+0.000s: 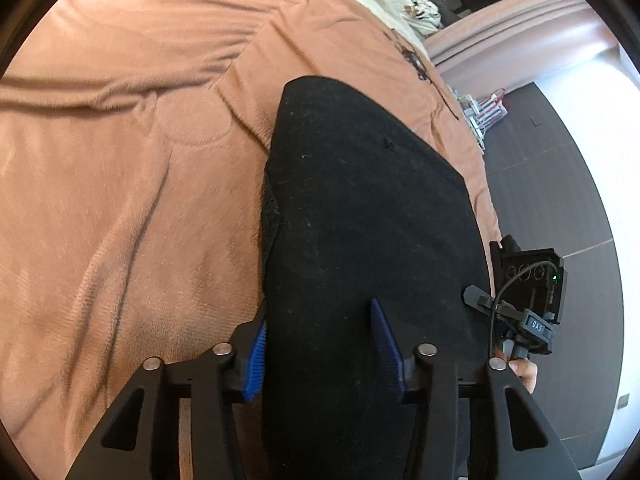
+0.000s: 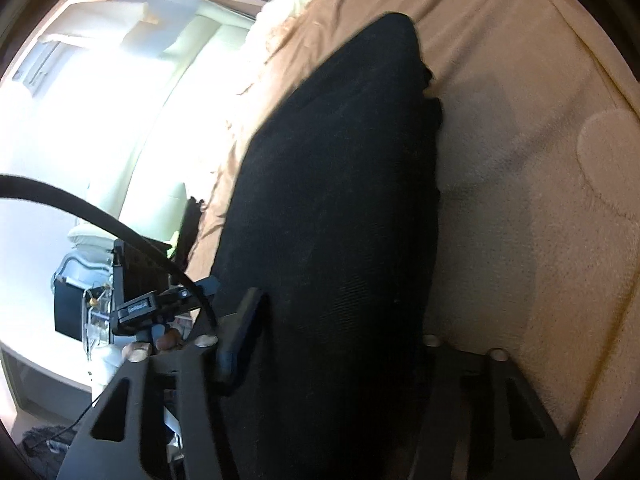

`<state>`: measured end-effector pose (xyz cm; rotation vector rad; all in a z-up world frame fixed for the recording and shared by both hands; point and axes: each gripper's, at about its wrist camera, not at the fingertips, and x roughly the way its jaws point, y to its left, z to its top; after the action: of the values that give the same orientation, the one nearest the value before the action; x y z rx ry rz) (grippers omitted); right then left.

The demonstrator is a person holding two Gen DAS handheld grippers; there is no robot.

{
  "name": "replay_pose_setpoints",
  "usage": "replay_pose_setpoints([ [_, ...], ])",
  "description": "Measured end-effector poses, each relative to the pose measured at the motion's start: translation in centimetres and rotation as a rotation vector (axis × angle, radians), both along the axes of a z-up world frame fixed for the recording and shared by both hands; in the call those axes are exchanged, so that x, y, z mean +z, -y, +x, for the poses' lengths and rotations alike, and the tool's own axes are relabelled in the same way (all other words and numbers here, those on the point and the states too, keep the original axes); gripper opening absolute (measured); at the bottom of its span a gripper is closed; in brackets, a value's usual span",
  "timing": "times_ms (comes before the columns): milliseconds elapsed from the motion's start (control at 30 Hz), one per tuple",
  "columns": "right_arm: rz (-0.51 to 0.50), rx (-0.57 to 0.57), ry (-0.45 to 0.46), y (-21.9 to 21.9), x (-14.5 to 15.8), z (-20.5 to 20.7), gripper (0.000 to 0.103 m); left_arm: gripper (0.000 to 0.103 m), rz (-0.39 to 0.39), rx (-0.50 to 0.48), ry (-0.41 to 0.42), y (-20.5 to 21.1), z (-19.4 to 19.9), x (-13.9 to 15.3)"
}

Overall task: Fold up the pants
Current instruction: 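Close both tools on the folded trousers and lift the bundle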

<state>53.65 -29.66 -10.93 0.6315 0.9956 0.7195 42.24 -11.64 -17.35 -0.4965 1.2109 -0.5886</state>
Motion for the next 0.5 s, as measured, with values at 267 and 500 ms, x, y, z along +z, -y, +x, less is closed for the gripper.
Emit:
replay_pose_setpoints([
  [267,0.022,0.015,0.086,-0.5,1.2,-1.7,0.03,0.041,-0.015,0.0,0.048,-0.9,-0.5,2.1],
  [500,0.028,0.033,0.154,-2.1,1.9,-2.6,0.029,0.04,-0.028,0.013,0.095,-2.7,-1.0,4.2],
])
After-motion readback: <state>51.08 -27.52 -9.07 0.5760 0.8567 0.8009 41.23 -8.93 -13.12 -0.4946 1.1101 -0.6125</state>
